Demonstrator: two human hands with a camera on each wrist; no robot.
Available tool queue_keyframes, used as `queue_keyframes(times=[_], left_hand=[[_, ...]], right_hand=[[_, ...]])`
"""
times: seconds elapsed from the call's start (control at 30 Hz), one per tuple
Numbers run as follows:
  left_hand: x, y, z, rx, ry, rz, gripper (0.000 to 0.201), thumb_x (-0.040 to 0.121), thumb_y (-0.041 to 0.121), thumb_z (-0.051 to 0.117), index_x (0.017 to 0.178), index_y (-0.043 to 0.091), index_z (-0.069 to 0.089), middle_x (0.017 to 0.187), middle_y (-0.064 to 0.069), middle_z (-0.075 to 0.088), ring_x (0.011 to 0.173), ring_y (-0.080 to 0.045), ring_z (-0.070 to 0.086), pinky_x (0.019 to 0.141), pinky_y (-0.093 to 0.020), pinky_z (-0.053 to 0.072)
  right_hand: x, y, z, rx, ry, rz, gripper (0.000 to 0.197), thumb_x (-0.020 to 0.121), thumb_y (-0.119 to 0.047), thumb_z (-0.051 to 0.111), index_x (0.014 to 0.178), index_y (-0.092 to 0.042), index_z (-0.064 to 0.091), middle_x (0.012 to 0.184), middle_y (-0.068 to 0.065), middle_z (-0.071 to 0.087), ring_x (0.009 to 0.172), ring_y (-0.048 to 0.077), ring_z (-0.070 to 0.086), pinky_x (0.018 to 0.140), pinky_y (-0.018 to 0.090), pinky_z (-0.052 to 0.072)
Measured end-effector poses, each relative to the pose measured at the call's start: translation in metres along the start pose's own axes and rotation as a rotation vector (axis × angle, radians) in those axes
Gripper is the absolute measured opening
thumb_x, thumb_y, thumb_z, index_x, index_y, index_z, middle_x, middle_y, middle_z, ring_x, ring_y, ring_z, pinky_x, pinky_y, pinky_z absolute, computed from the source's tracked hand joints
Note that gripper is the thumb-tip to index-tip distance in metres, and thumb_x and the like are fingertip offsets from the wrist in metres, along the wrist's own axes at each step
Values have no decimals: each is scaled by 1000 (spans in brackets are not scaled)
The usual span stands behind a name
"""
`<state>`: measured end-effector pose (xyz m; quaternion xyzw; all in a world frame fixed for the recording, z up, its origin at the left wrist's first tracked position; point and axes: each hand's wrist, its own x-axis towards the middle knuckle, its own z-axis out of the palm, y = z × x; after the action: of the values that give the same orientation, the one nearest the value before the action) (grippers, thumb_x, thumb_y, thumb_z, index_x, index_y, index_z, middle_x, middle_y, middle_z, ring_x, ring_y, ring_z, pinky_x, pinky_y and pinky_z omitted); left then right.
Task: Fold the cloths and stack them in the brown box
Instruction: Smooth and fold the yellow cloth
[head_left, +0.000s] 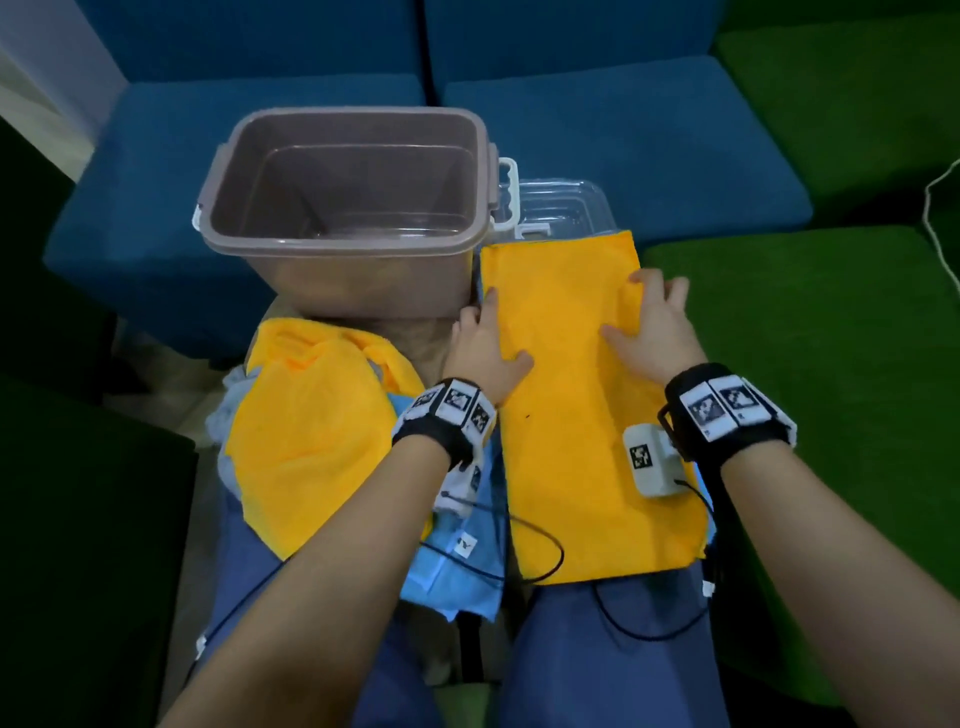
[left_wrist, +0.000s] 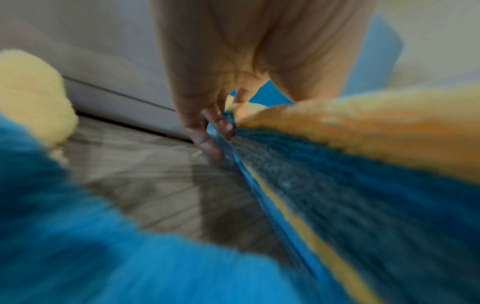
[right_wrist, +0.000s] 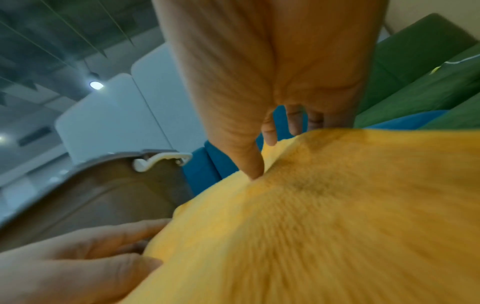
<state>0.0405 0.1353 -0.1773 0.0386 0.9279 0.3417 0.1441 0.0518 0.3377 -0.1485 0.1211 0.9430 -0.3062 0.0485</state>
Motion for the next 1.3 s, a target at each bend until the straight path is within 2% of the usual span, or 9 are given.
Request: queue_keyframes(times=[0.27,0.37,0.47,0.57,0.77,0.87,1.03,1.17,1.3], left_hand=[[-98,-22,24,-258,-27,213,68,93,17,60,150,15,23,138,-13,46,115,-29,52,93,-40,47],[-113,-28,33,-353,-49,203,53,97,17,54,146,21,35,98,-21,60,73,-22,58,64,-43,49],[-115,-26,35,-403,-47,171,37,99,13,50,135,21,49,62,-1,39,45,-5,37,47,-16,29],[-116,-27,40,-415,-86,135,33,100,11,47,132,20,52,56,4,29,39,-5,33,42,-13,24],[-121,-30,48,-356,-71,154,37,98,13,54,133,20,48,71,7,43,53,-6,45,51,-14,38],[-121,-27,41,-342,-119,136,49,94,20,60,139,23,39,88,-3,51,63,-15,55,56,-32,51],[-102,-14,24,60,172,313,76,80,27,67,145,9,32,139,-13,30,128,-29,35,103,-37,36],[-77,-7,32,227,-142,397,79,95,32,54,154,7,9,162,-10,-3,149,-26,6,118,-45,21],[-58,-33,33,316,-331,303,94,92,65,40,153,19,-16,157,7,-27,146,-9,-18,118,-54,1]], right_hand=[[-90,40,1,233,71,149,76,82,-19,77,137,-21,25,134,17,40,111,29,51,90,42,44],[-106,48,-1,296,-93,93,70,88,-18,71,139,-25,24,119,7,52,100,23,56,86,35,45],[-108,51,-6,205,-31,-39,56,93,-14,64,139,-24,35,113,3,55,99,18,55,84,31,43],[-105,58,-3,90,-7,-65,40,94,-12,60,131,-20,48,115,5,56,105,21,53,87,30,41],[-103,65,6,-89,48,-115,30,96,-16,57,126,-17,53,111,7,54,96,28,57,76,36,47],[-105,62,7,-271,2,-98,33,97,-21,54,129,-18,50,126,7,47,91,28,56,66,35,46],[-107,37,9,-398,-26,-357,64,91,-40,57,147,-16,38,158,6,27,139,30,33,109,48,31],[-124,33,44,-474,-440,-540,84,85,-71,10,156,-28,-3,162,-13,-11,149,11,-13,119,41,-1],[-112,73,34,-531,-351,-508,69,92,-68,-2,153,-37,-11,159,-20,-14,148,6,-15,120,41,-5]])
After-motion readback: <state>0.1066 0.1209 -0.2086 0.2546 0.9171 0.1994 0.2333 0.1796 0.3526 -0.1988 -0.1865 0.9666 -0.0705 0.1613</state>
